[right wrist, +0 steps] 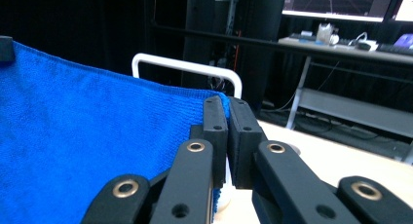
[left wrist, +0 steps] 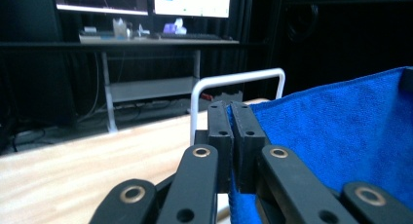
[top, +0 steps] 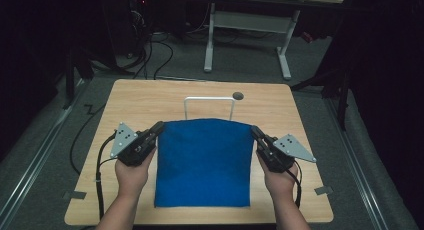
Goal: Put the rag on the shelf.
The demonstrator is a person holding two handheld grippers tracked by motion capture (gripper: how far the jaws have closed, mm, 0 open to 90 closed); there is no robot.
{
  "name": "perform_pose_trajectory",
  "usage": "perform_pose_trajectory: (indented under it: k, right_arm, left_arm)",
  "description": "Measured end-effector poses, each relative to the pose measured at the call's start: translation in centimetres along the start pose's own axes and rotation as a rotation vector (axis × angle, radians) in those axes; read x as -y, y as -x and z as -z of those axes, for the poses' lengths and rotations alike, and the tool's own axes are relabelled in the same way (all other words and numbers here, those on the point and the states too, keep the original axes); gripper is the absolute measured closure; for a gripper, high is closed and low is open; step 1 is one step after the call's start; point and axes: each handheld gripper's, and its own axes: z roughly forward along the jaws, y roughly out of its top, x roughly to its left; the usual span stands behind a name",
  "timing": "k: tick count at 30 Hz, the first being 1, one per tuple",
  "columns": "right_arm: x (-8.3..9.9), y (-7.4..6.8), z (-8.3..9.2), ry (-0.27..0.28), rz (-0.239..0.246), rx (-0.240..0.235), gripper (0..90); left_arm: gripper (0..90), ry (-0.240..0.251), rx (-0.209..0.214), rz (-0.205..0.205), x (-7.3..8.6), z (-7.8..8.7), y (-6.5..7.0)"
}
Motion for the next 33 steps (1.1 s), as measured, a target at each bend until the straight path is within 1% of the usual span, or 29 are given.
perform_pose_trajectory:
  k: [3, 4, 5, 7, 8, 9, 10, 12, 14, 15, 19, 22, 23, 24, 25, 26, 27, 28, 29, 30, 31, 32, 33]
  right_arm:
    - [-1.0, 0.1, 0.0, 0.017, 0.001, 0.005, 88.3]
    - [-1.0, 0.1, 0.0, 0.017, 0.001, 0.005, 88.3]
    - [-1.7, 0.2, 0.0, 0.024, 0.001, 0.006, 88.3]
    - [-2.4, 0.3, 0.0, 0.038, 0.011, 0.009, 88.3]
    - [-2.4, 0.3, 0.0, 0.038, 0.011, 0.009, 88.3]
    - [-3.2, 0.5, 0.1, 0.051, 0.017, 0.011, 88.4]
    - [-3.2, 0.5, 0.1, 0.051, 0.017, 0.011, 88.4]
    - [-4.0, 0.7, 0.1, 0.065, 0.019, 0.015, 88.3]
    - [-4.3, 0.7, 0.0, 0.07, 0.022, 0.018, 88.4]
    - [-4.8, 0.8, 0.0, 0.077, 0.022, 0.02, 88.4]
    - [-5.4, 1.0, -0.4, 0.083, 0.026, 0.019, 88.4]
    - [-5.5, 1.1, -0.6, 0.082, 0.025, 0.021, 88.4]
    - [-5.5, 1.2, -0.7, 0.08, 0.018, 0.022, 88.4]
    - [-5.6, 1.4, -0.9, 0.077, 0.022, 0.026, 88.4]
    - [-5.8, 1.8, -1.3, 0.074, 0.014, 0.03, 88.3]
    - [-5.8, 1.8, -1.3, 0.074, 0.014, 0.03, 88.3]
    - [-6.0, 2.4, -1.9, 0.069, 0.005, 0.038, 88.4]
    - [-6.0, 2.4, -1.9, 0.069, 0.005, 0.038, 88.4]
    - [-6.1, 2.6, -2.1, 0.066, 0.003, 0.041, 88.4]
    - [-6.2, 2.8, -2.4, 0.061, -0.001, 0.043, 88.4]
    - [-6.5, 3.4, -3.1, 0.057, -0.006, 0.049, 88.4]
    - [-6.6, 3.6, -3.4, 0.053, -0.006, 0.052, 88.4]
    - [-6.6, 3.6, -3.4, 0.053, -0.006, 0.052, 88.4]
  left_arm:
    - [88.4, 0.013, -0.01, -0.027, -0.9, 0.0, -0.1]
    - [88.5, 0.013, -0.01, -0.027, -0.9, 0.0, -0.1]
    - [88.4, 0.017, -0.014, -0.05, -1.6, -0.1, -0.1]
    - [88.5, 0.024, -0.017, -0.06, -2.2, -0.2, -0.1]
    - [88.5, 0.024, -0.017, -0.06, -2.2, -0.2, -0.1]
    - [88.5, 0.034, -0.018, -0.066, -2.7, -0.2, -0.3]
    - [88.5, 0.034, -0.018, -0.066, -2.7, -0.2, -0.3]
    - [88.5, 0.05, -0.02, -0.072, -3.5, -0.3, -0.4]
    - [88.5, 0.053, -0.021, -0.075, -3.7, -0.3, -0.5]
    - [88.5, 0.063, -0.02, -0.074, -4.2, -0.3, -0.6]
    - [88.5, 0.068, -0.021, -0.085, -4.8, -0.5, -0.7]
    - [88.5, 0.07, -0.022, -0.09, -5.0, -0.7, -0.9]
    - [88.5, 0.067, -0.024, -0.094, -5.2, -0.9, -1.0]
    - [88.5, 0.063, -0.026, -0.099, -5.4, -1.2, -1.2]
    - [88.5, 0.053, -0.031, -0.108, -5.7, -1.8, -1.6]
    - [88.5, 0.053, -0.031, -0.108, -5.7, -1.8, -1.6]
    - [88.5, 0.042, -0.034, -0.116, -5.9, -2.5, -2.0]
    - [88.5, 0.042, -0.034, -0.116, -5.9, -2.5, -2.0]
    - [88.5, 0.039, -0.036, -0.119, -6.0, -3.0, -2.3]
    - [88.5, 0.039, -0.036, -0.115, -6.0, -3.5, -2.6]
    - [88.5, 0.029, -0.037, -0.106, -6.1, -4.3, -3.1]
    - [88.5, 0.023, -0.044, -0.111, -6.2, -4.7, -3.3]
    - [88.5, 0.023, -0.044, -0.111, -6.2, -4.7, -3.3]
